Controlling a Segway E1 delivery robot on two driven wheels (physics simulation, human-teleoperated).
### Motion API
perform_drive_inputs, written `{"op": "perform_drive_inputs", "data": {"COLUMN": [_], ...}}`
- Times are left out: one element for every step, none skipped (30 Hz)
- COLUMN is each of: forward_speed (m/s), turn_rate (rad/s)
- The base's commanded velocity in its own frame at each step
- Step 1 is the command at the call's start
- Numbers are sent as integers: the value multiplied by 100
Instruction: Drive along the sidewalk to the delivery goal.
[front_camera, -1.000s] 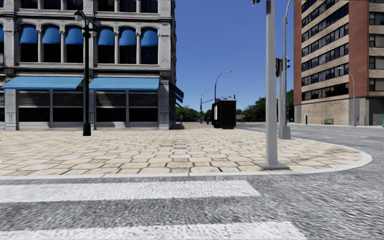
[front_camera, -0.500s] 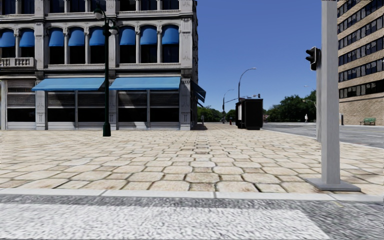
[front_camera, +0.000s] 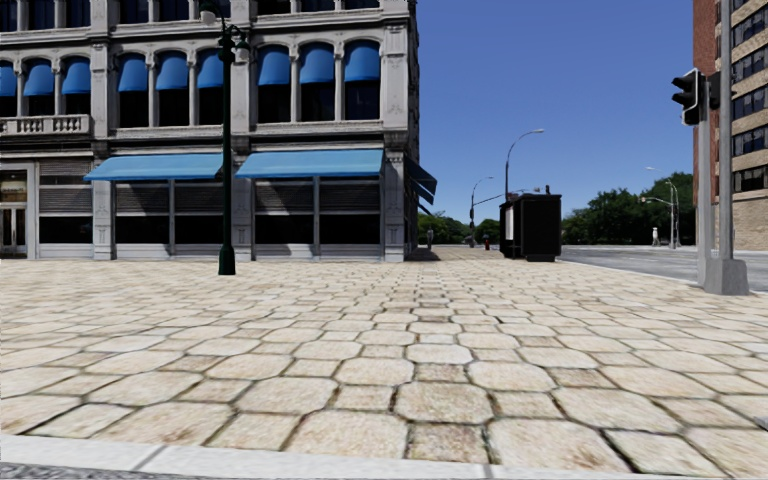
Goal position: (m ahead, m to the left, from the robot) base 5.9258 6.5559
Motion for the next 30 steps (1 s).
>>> {"op": "perform_drive_inputs", "data": {"forward_speed": [147,147,147,147,147,147,147,147,147,147,147,147,147,147,147,147,147,147,147,147,147,147,147,147,147,147,147,147,147,147], "turn_rate": [22,25,25,31,44,47,47,47,47,47,47,47,47,47,47,47,47,47,47,47,47,47,47,47,47,47,47,47,47,47]}}
